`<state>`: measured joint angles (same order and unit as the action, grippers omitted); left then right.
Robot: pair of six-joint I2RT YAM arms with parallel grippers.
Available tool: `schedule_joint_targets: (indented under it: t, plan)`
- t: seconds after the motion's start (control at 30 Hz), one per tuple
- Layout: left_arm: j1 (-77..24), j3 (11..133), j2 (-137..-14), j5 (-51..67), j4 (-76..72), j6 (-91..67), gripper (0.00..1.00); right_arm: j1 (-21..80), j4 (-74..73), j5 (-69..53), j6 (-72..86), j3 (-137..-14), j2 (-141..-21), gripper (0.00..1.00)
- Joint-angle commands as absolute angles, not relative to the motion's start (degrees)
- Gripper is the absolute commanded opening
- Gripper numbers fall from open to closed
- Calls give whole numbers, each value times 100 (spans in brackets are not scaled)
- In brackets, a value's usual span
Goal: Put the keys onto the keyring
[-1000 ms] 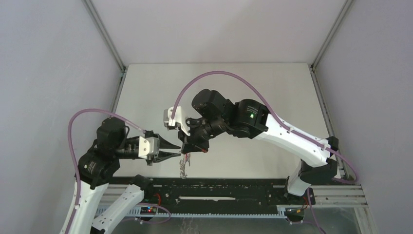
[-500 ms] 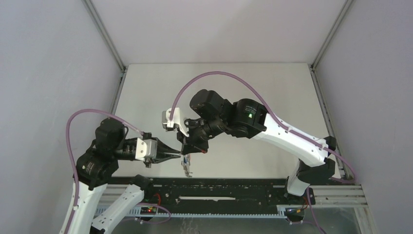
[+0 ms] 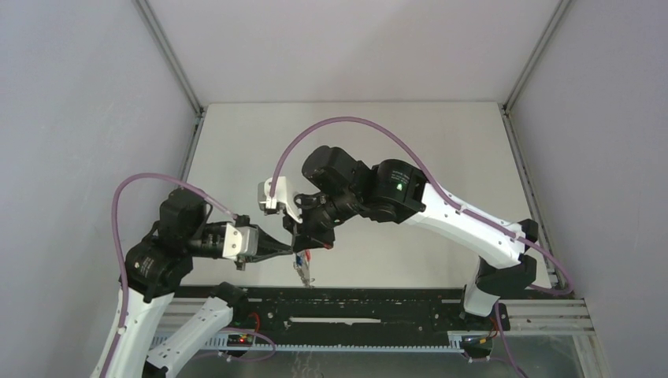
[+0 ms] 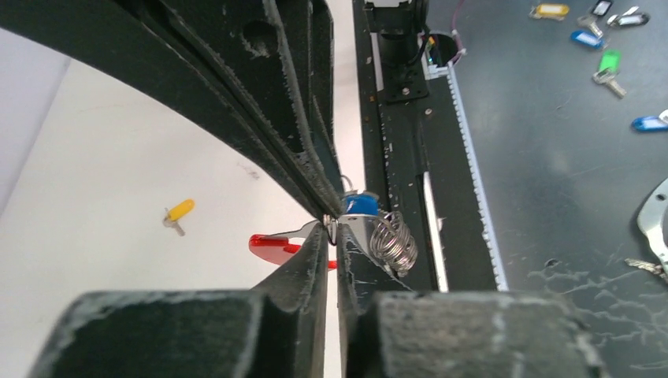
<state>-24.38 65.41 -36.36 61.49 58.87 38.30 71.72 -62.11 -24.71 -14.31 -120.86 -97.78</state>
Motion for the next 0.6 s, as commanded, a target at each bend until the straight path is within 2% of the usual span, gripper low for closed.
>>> schedule_joint_targets:
  t: [0.0,0.17,0.3,0.47,0.57]
  plan:
    - [-2495,6852,-3725,6094,5915,3964,2,7224,-6206,-2575,-1576,-12463,-9827,0]
    - [-2505,6849,-3714,6024,5916,3981,0,7197,-6193,-2563,-1543,-12550,-9883,0]
    - [-2505,6637,-3590,5919,5305,3339,0,6997,-5662,-2718,-1148,-12203,-9573,19]
    - [-2497,5827,-2949,5726,3272,1564,0,6630,-3690,-2956,-380,-10512,-8405,40]
    - [-2496,5512,-2676,5766,2489,884,0,6376,-2737,-2963,85,-9629,-7784,43]
